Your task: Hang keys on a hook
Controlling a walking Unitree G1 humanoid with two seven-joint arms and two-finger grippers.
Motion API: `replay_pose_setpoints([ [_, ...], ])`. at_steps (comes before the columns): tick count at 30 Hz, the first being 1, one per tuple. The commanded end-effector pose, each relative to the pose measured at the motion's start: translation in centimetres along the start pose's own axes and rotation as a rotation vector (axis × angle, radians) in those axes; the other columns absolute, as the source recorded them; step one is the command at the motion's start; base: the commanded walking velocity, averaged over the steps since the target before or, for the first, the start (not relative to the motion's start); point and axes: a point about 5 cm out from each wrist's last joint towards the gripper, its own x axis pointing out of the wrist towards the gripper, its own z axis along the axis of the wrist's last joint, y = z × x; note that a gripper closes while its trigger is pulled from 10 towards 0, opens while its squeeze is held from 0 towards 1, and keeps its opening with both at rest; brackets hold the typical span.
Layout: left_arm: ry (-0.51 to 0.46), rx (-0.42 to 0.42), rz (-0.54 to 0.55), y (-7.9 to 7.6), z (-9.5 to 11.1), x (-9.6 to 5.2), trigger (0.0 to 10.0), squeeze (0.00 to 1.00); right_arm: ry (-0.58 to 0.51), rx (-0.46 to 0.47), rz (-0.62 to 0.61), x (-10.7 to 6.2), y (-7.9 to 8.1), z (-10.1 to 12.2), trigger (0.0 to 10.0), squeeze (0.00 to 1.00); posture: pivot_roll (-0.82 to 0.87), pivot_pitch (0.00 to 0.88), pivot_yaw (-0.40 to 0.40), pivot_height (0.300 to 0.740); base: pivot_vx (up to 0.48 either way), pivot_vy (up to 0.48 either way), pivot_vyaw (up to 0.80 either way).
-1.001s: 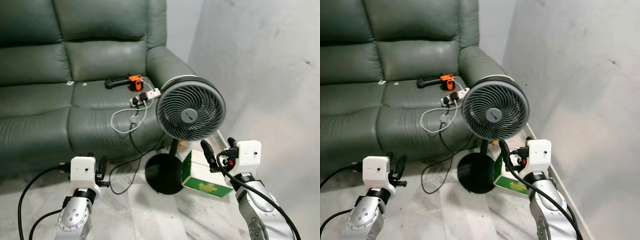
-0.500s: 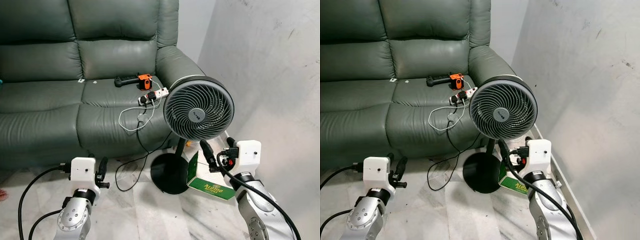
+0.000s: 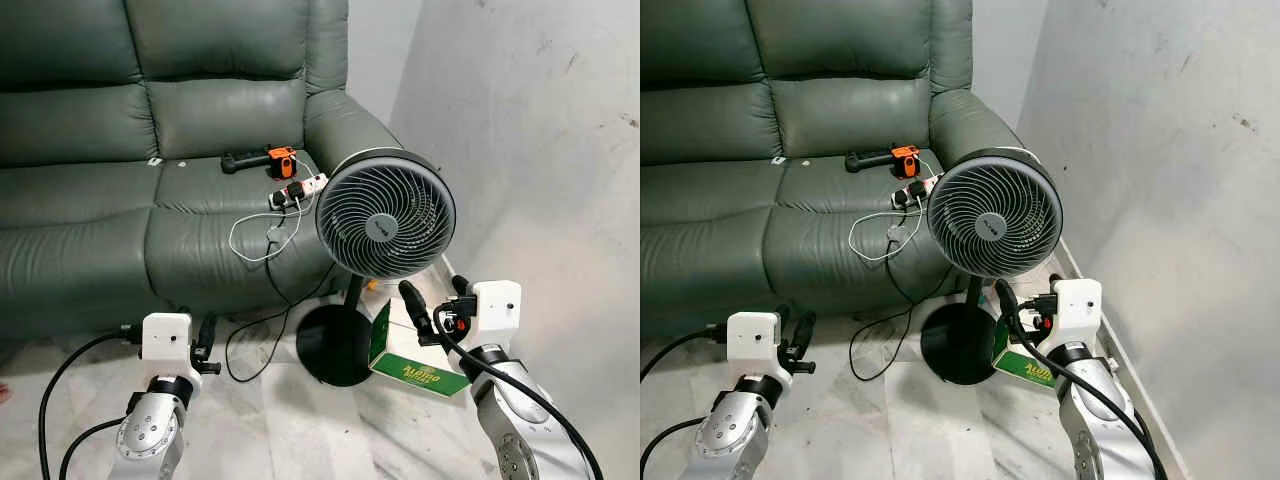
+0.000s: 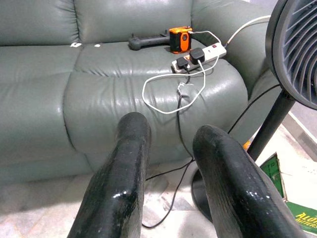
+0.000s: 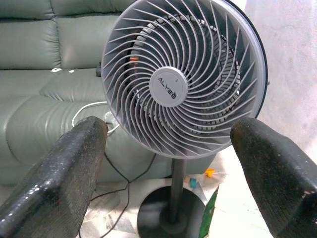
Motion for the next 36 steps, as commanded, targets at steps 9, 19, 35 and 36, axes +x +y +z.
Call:
replay_pose_setpoints([
  [9,0.017,-0.028,-0.004,-0.03,-0.34,0.14,10.0,0.0,0.024,0.008,-0.012,0.06,-0.52,-0.33,10.0,0.0,-0.04,0.095,-0.076,0.74,0.0,0.144,0.0],
  [19,0.018,-0.029,-0.003,0.03,-0.3,0.22,10.0,0.0,0.025,0.01,-0.012,0.14,-0.53,-0.28,10.0,0.0,-0.04,0.097,-0.076,0.74,0.0,0.437,0.0],
  [35,0.019,-0.036,0.004,0.11,-0.25,0.37,10.0,0.0,0.026,0.014,-0.012,0.31,-0.58,-0.23,10.0,0.0,-0.04,0.096,-0.076,0.74,0.0,0.273,0.0],
  [36,0.02,-0.038,0.005,0.1,-0.26,0.37,10.0,0.0,0.026,0.014,-0.013,0.31,-0.59,-0.23,10.0,0.0,-0.04,0.096,-0.076,0.74,0.0,0.33,0.0],
])
